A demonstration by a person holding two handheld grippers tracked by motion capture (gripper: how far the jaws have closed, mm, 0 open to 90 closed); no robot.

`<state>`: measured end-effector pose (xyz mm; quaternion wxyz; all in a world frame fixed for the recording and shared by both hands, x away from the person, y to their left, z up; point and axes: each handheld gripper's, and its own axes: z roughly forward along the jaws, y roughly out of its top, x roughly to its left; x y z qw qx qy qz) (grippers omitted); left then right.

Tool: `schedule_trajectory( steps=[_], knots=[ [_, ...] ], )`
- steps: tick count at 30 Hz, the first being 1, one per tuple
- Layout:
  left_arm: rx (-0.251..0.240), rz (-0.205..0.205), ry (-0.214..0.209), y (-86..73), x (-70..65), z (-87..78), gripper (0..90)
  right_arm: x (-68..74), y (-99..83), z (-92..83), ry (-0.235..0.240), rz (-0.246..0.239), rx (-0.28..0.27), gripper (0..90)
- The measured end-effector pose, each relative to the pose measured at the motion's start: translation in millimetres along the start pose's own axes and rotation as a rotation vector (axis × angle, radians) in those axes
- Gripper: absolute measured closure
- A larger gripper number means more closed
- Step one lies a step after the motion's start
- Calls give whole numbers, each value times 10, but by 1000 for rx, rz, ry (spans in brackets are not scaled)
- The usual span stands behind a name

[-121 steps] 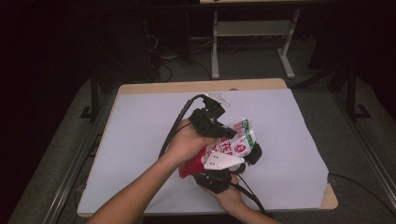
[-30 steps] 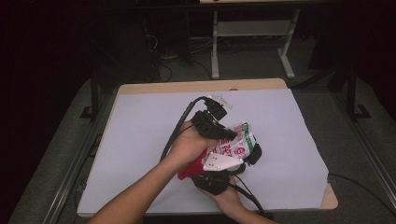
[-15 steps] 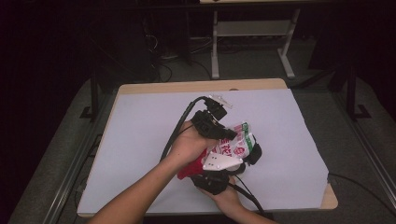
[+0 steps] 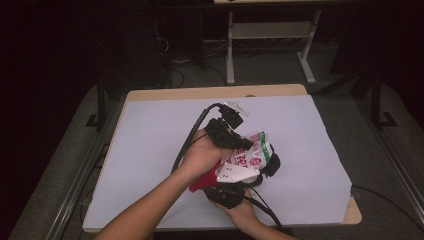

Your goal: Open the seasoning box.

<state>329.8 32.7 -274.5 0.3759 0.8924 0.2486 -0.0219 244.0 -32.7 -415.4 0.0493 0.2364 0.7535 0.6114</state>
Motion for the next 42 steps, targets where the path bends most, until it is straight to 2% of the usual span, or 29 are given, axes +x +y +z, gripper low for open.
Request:
schedule_trajectory(
  steps=[12,42],
  knots=[
    [25,14,21,23,-22,18,899,3,3,-4,4,-2,-9,900],
    [33,11,15,23,-9,52,899,-7,-13,-6,1,-8,-7,900]
  ],
)
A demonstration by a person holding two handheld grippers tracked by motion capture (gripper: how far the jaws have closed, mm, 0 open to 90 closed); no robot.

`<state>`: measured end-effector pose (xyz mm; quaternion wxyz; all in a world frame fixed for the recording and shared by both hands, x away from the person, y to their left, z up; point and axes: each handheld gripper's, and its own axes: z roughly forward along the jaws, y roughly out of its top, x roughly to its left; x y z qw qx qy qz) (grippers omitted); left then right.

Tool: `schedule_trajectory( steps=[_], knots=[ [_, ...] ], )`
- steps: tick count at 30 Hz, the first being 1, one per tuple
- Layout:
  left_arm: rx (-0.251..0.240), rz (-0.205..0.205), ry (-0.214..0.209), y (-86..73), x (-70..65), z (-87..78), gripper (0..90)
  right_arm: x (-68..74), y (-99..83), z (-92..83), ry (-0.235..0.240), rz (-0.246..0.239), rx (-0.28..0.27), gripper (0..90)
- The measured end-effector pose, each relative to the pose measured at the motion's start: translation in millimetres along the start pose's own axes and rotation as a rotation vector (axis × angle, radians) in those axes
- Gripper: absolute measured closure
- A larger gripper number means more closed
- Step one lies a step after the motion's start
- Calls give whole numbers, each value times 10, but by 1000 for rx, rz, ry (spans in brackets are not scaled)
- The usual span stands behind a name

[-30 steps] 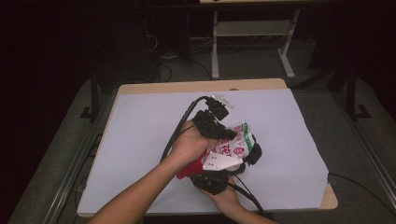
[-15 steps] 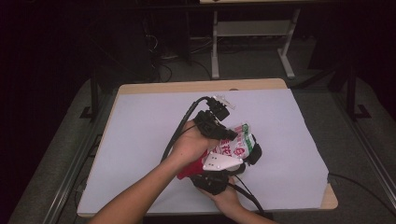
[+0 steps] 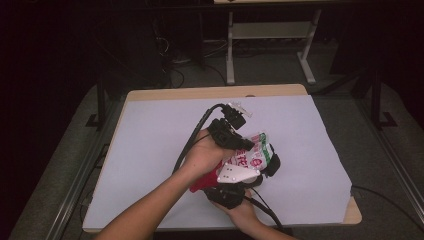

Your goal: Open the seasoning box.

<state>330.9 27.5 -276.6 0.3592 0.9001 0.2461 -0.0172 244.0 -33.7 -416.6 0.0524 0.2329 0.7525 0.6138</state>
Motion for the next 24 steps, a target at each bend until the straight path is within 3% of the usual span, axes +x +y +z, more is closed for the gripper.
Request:
schedule_trajectory(
  steps=[17,24],
  knots=[
    [3,0,-2,-1,2,3,899,0,-1,1,1,-1,2,900],
    [-25,-14,-21,-25,4,-23,899,7,-2,-5,1,-8,15,900]
  ],
)
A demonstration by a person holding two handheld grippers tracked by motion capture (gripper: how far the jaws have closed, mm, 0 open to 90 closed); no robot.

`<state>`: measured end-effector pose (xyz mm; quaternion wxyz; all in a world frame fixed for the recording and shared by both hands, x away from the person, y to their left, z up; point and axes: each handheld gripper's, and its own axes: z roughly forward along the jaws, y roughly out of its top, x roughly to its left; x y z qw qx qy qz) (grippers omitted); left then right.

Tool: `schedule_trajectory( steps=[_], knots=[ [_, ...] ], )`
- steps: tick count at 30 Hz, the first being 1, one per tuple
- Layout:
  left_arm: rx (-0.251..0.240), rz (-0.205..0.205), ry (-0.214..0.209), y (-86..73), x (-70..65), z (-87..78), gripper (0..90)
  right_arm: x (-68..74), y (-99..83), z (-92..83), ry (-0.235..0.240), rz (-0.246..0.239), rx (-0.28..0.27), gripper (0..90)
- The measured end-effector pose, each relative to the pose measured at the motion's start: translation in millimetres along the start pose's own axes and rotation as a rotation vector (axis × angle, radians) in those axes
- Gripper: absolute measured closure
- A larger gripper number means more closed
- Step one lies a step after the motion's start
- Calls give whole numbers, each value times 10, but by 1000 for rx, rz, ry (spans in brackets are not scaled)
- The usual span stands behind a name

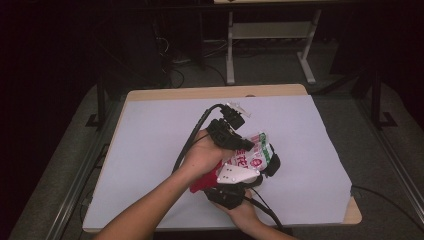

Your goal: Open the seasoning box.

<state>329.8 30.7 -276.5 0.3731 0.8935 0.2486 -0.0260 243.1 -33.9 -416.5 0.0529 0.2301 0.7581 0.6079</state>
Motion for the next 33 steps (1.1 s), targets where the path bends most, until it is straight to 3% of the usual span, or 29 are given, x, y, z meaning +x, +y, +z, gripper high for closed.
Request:
schedule_trajectory(
  steps=[12,23,24,33],
  knots=[
    [-55,-8,-83,-96,59,-161,899,12,-26,17,-41,-9,41,900],
    [-145,-32,-183,-250,148,-367,899,-2,-68,47,-102,12,77,900],
    [-148,-13,-185,-254,154,-379,899,-3,-69,49,-105,13,79,900],
    [-168,22,-223,-262,163,-430,899,-16,-76,33,-138,24,79,900]
  ],
)
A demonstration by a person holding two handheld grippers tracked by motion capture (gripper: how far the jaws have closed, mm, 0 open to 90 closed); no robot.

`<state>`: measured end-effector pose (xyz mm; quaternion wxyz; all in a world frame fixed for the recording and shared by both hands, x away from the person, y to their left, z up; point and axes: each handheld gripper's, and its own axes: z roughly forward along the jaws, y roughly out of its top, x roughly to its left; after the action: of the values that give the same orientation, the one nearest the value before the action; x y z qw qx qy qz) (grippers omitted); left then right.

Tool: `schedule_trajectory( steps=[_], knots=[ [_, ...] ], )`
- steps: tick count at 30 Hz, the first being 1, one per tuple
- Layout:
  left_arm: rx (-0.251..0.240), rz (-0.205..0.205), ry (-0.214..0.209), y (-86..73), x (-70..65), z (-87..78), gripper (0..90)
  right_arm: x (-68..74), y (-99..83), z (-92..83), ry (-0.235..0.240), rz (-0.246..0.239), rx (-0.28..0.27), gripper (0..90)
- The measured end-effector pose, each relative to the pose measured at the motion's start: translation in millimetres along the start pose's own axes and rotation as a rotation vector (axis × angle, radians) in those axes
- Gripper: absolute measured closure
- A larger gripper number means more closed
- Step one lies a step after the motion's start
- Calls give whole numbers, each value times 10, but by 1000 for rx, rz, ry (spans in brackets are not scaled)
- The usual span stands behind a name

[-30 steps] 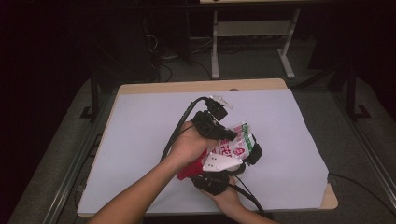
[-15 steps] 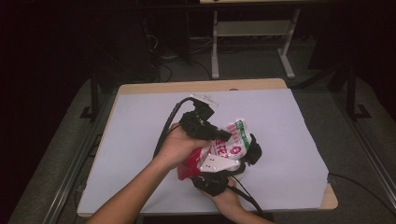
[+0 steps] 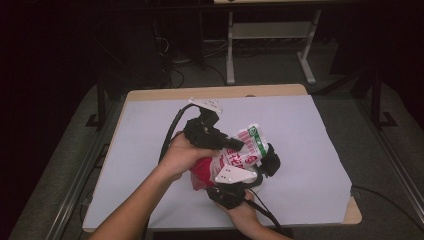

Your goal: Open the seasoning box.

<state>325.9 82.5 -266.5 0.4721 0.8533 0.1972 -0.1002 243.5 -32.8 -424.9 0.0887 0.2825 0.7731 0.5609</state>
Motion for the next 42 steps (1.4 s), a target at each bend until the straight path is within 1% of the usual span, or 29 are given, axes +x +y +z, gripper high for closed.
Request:
schedule_trajectory(
  steps=[3,5,7,8,12,14,17,21,22,23,25,28,30,32,35,36,37,38,39,42],
  knots=[
    [-6,2,-7,-2,1,-22,899,-9,-2,-5,-10,3,2,900],
    [-8,12,-6,-7,5,-48,899,-10,-4,-7,-13,5,4,900],
    [-15,10,-7,-15,0,-76,899,-16,-11,-9,-26,0,6,900],
    [-18,20,-9,-21,6,-96,900,-18,-13,-8,-29,1,6,900],
    [-38,27,-12,-56,3,-165,900,-17,-14,-4,-42,-4,10,900],
    [-60,31,-16,-96,15,-223,900,-12,-13,-11,-45,-2,13,900],
    [-113,27,-21,-170,35,-296,900,-18,-14,-17,-49,-7,14,900],
    [-169,47,-30,-266,80,-388,900,-22,-12,-29,-53,-6,16,900],
    [-196,41,-31,-297,86,-408,900,-24,-13,-34,-54,-9,17,900],
    [-220,47,-37,-336,110,-436,900,-21,-14,-42,-57,-6,20,900],
    [-254,39,-47,-397,147,-466,900,-23,-19,-51,-66,-16,22,900],
    [-294,40,-58,-472,188,-493,900,-4,-34,-73,-69,-14,38,900],
    [-315,46,-63,-503,206,-512,900,4,-45,-93,-66,-14,48,900],
    [-339,48,-58,-527,219,-531,900,5,-61,-113,-62,-21,58,900],
    [-375,44,-62,-576,256,-568,900,13,-70,-155,-57,-30,78,900],
    [-383,40,-60,-593,269,-575,900,16,-68,-173,-52,-41,83,900],
    [-390,37,-56,-610,284,-580,900,15,-63,-190,-50,-56,89,900],
    [-390,40,-50,-624,305,-584,900,14,-59,-204,-51,-59,93,900],
    [-391,41,-40,-635,317,-585,900,9,-54,-210,-46,-58,104,900],
    [-394,40,-20,-674,377,-586,900,-14,-43,-233,-25,-52,107,900]
  ],
)
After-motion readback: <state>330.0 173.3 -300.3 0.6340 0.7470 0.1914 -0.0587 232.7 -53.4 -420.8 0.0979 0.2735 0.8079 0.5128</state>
